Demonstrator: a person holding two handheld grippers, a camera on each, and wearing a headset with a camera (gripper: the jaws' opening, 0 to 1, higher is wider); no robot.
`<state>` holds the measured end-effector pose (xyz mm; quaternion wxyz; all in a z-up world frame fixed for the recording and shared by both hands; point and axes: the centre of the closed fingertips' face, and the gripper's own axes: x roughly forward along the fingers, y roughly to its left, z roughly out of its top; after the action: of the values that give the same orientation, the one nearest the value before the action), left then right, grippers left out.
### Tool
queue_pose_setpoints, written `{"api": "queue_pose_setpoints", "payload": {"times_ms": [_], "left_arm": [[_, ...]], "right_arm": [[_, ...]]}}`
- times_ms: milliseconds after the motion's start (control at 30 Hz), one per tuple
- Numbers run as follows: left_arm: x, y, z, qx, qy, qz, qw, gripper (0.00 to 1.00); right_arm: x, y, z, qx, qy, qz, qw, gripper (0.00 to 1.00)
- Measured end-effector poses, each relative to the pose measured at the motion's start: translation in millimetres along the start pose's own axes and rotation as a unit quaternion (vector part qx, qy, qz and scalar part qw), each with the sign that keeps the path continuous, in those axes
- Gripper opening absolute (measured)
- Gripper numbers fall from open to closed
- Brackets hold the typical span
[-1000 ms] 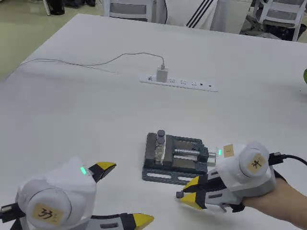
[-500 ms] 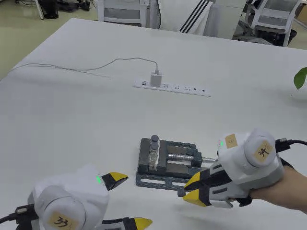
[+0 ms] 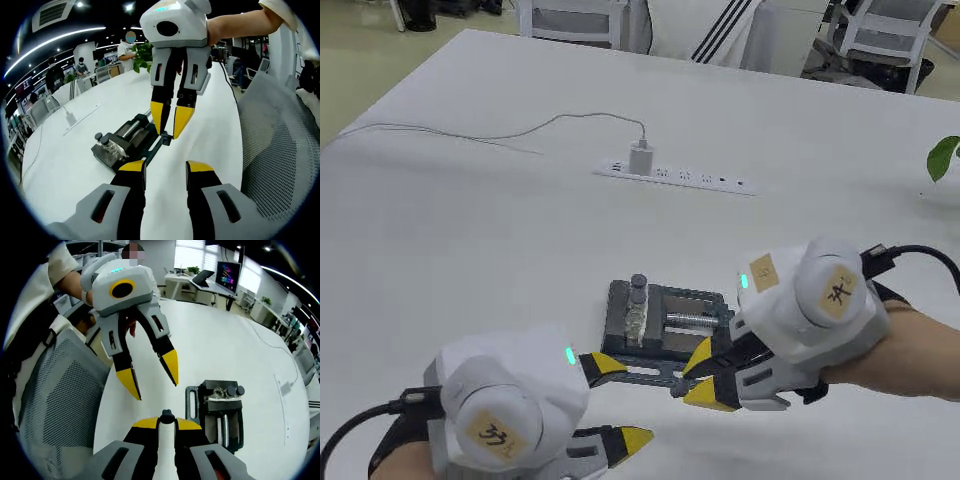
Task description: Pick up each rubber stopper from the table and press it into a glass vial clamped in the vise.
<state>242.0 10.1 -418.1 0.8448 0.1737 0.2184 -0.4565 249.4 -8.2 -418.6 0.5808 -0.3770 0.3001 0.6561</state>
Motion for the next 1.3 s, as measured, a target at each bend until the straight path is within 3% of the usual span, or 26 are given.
{"api": "queue_pose_setpoints", "payload": {"times_ms": [200, 433, 1067, 1300], "left_arm": [[4.3, -1.7, 5.0, 0.025, 0.003, -0.009, 0.9996, 0.23], [5.5, -4.4, 8.6, 0.024, 0.004, -0.024, 0.9994, 0.15], [9.1, -19.2, 2.9, 0.024, 0.019, -0.056, 0.9980, 0.05], [8.9, -20.7, 2.0, 0.003, 0.016, -0.063, 0.9979, 0.04]], "right_arm": [[1.8, 8.0, 9.1, -0.032, 0.007, 0.016, 0.9993, 0.06], [5.1, 13.3, 9.7, -0.067, 0.029, 0.024, 0.9970, 0.06], [8.6, 26.6, 11.2, -0.095, 0.041, 0.051, 0.9933, 0.06], [8.3, 28.5, 11.4, -0.097, 0.041, 0.054, 0.9930, 0.06]]}}
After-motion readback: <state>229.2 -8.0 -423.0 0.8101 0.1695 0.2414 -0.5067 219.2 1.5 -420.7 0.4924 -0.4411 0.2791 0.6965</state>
